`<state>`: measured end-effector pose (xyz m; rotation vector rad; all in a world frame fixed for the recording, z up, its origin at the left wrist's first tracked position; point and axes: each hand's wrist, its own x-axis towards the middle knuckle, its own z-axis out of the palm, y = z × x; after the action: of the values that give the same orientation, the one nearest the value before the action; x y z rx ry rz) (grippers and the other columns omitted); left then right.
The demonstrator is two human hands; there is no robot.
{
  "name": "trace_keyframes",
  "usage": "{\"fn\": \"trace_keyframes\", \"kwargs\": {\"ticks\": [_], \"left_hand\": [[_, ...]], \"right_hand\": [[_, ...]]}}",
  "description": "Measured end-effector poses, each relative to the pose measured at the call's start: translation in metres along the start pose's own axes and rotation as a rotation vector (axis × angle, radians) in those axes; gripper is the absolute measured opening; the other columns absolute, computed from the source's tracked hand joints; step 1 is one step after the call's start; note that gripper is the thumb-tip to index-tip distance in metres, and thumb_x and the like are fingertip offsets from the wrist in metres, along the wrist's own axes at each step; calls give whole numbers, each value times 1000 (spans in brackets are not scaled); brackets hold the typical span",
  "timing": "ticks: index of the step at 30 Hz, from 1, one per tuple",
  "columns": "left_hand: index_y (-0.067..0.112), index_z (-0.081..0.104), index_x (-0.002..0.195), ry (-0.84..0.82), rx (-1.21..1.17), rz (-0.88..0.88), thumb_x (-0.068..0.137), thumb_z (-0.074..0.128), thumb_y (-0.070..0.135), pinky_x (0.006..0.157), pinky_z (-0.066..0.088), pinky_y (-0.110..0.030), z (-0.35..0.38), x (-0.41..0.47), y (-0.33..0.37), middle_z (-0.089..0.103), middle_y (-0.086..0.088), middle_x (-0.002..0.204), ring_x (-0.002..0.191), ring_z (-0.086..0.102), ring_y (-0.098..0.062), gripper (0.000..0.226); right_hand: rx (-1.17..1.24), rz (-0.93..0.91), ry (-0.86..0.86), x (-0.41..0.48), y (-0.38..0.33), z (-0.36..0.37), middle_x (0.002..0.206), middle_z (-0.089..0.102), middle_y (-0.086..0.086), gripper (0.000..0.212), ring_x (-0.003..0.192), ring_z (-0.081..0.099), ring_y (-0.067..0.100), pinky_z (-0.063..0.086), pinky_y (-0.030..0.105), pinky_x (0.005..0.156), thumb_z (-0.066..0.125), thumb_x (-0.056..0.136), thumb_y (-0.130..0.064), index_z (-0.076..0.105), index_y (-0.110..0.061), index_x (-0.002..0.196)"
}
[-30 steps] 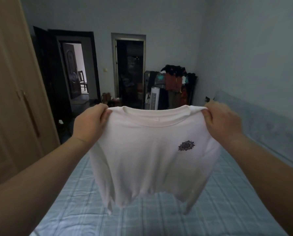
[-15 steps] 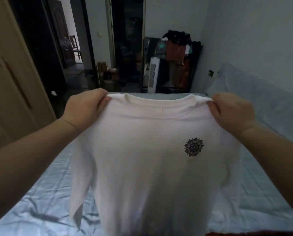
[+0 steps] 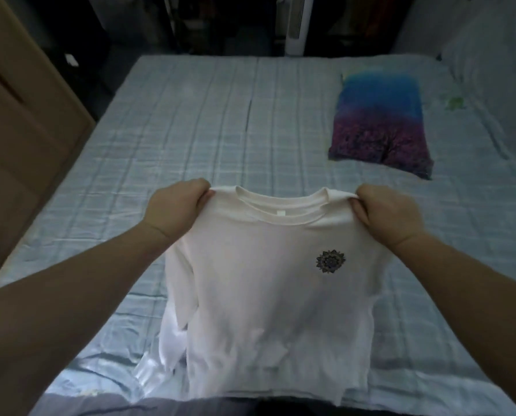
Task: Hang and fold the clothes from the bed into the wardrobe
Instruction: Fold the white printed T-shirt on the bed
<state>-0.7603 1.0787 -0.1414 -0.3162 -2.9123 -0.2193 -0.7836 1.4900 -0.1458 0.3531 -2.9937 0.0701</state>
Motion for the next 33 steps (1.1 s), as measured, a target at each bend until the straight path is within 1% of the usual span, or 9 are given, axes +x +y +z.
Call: {"fn": "trace_keyframes", "kwargs": {"ticks": [3, 9, 13, 15, 17, 22, 26, 30, 33], "left_hand": [[19, 55, 99, -94, 9, -60, 100, 28, 47, 67, 46, -42, 79, 51, -13, 65, -8, 93, 91, 63, -33, 38], [21, 53, 99, -155, 33, -103, 101, 28, 47, 65, 41, -39, 235, 136, -60, 65, -7, 93, 90, 62, -32, 36], [21, 51, 98, -205, 32, -75, 101, 26, 46, 63, 47, -41, 324, 168, -88, 65, -6, 89, 86, 62, -33, 36], [21, 53, 100, -246, 45, -71, 101, 28, 46, 63, 46, -41, 362, 173, -98, 65, -6, 89, 87, 62, -33, 35], [21, 53, 99, -264, 46, -56, 102, 27, 45, 63, 45, -40, 391, 175, -106, 64, -6, 90, 87, 62, -33, 36], [23, 55, 103, -293, 64, -52, 99, 25, 50, 65, 51, -43, 436, 176, -120, 60, -7, 93, 90, 60, -33, 40], [21, 57, 109, -282, 129, -66, 95, 35, 45, 72, 49, -46, 446, 176, -116, 59, -11, 98, 91, 56, -37, 36], [13, 56, 121, -186, 56, -61, 86, 48, 29, 82, 44, -48, 434, 170, -104, 57, -17, 117, 105, 53, -40, 40], [-1, 50, 135, -163, -46, 66, 87, 46, 23, 108, 36, -55, 426, 152, -81, 49, -27, 138, 131, 43, -45, 54]], "right_hand": [[18, 7, -94, 59, 21, 75, 77, 50, 2, 24, 79, 58, 33, 35, 36, 59, 43, 98, -41, 46, -22, 83], [17, 59, -116, 156, 41, 226, 86, 58, 7, 24, 81, 57, 33, 32, 35, 60, 43, 100, -40, 49, -19, 91], [9, 72, -117, 192, 49, 310, 83, 55, 7, 25, 81, 57, 34, 34, 36, 61, 45, 99, -41, 50, -17, 93], [-8, 67, -142, 200, 50, 342, 80, 49, 2, 25, 81, 57, 33, 36, 36, 61, 44, 99, -41, 50, -17, 94], [-24, 54, -156, 205, 51, 368, 82, 52, 4, 25, 80, 57, 32, 41, 37, 61, 44, 99, -41, 51, -17, 96], [-18, 66, -172, 208, 53, 409, 86, 56, 4, 24, 78, 55, 30, 43, 38, 64, 44, 100, -42, 51, -18, 98], [-32, 55, -200, 211, 53, 423, 91, 55, 1, 23, 82, 53, 26, 41, 41, 80, 41, 98, -44, 50, -23, 99], [-47, 68, -110, 205, 49, 412, 119, 55, 6, 32, 108, 50, 29, 35, 46, 97, 48, 92, -37, 53, -19, 117], [86, -3, 39, 188, 30, 402, 142, 49, 16, 49, 131, 43, 35, 32, 51, 110, 50, 91, -28, 51, -6, 135]]}}
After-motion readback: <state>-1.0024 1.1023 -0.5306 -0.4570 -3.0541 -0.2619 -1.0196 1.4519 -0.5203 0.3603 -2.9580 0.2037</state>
